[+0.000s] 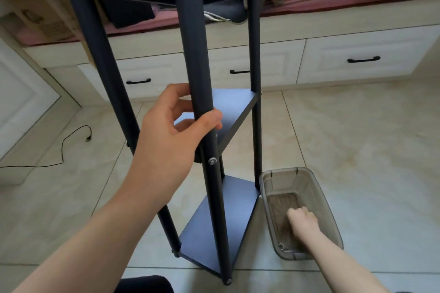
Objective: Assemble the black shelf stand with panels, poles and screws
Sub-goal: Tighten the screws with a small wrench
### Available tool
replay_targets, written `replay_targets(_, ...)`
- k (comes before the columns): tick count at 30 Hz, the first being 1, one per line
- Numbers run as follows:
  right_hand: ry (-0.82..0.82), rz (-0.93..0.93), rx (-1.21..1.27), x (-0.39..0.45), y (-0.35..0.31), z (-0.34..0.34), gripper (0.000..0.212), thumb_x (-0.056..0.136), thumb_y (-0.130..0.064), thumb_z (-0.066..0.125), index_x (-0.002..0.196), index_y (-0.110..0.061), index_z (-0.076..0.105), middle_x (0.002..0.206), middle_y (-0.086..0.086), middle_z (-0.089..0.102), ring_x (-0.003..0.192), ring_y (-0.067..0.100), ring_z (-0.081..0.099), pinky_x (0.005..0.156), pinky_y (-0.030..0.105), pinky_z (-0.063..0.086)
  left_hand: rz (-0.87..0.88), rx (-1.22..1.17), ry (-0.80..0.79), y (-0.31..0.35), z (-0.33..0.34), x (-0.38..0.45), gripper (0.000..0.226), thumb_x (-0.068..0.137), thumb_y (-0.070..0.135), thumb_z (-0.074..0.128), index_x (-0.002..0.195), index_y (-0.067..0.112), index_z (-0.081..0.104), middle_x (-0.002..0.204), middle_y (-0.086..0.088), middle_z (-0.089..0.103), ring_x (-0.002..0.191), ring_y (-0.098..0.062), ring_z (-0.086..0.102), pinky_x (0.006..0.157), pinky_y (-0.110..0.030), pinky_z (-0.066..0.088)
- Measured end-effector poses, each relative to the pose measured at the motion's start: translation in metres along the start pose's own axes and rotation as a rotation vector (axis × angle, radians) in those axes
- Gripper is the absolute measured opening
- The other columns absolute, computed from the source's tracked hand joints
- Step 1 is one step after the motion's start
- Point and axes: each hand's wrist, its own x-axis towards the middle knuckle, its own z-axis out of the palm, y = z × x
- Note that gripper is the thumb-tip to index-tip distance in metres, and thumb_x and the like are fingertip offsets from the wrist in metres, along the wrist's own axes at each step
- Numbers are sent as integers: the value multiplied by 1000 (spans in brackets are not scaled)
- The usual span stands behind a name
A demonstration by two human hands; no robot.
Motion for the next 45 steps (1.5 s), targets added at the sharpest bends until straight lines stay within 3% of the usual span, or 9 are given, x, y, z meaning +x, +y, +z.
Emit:
replay_targets(10,-11,41,28,5,6,1,43,92,3,41,132,-8,48,135,9,58,131,27,44,100,33,42,-7,-12,16,-1,0,3,27,91,13,71,111,29,62,85,7,72,81,-26,75,78,-52,62)
replay_targets(18,-105,-13,-14,6,1,-18,37,96,-6,44,131,-14,51,136,8,55,131,27,45,101,36,41,-7,11,6,0,-1,3,23,91,14,70,108,27,60,90,5,72,78,-20,75,69,-43,63)
replay_targets(23,-48,-28,69,6,-7,-83,16,92,-14,50,108,-17,51,125,8,60,113,26,60,82,33,49,-19,-12,10,0,-3,4,24,93,12,68,111,25,58,93,2,70,80,-17,74,67,-41,63)
replay_targets(28,68,-77,12,-17,-2,-169,21,90,-11,49,110,-13,54,121,11,60,108,30,63,76,33,49,-14,-29,0,1,-9,3,32,96,11,64,119,32,56,92,5,68,80,-14,72,64,-25,61)
replay_targets(30,147,-104,23,-32,0,-205,24,87,-3,47,107,-10,58,115,14,62,100,31,65,71,32,49,-15,-18,9,0,-14,5,34,97,12,62,119,37,54,99,6,67,83,-15,71,67,-27,61)
replay_targets(34,314,-238,211,-74,-4,-273,22,81,-3,58,86,-18,74,95,6,71,83,23,69,75,37,60,-18,-14,51,1,-24,8,31,99,17,60,112,44,51,89,12,65,83,-15,70,73,-30,60)
replay_targets(38,446,-373,545,-139,-20,-316,10,80,-9,72,78,-18,75,78,-5,71,72,7,68,68,20,56,-12,-24,73,7,-32,8,25,101,22,58,123,33,52,101,7,62,79,-11,70,71,-26,58)
replay_targets(41,442,-436,960,-191,-32,-331,5,80,-7,73,80,-12,74,72,3,75,62,8,67,59,19,53,-4,-1,51,12,-37,4,24,102,23,57,121,36,50,107,6,61,82,-9,70,70,-23,56)
replay_targets(45,401,-476,1351,-228,-46,-345,5,85,-3,70,88,-6,72,75,6,76,62,9,64,63,20,52,-2,29,-4,20,-43,-1,20,103,23,54,107,41,49,105,-2,62,83,-10,69,82,-33,60)
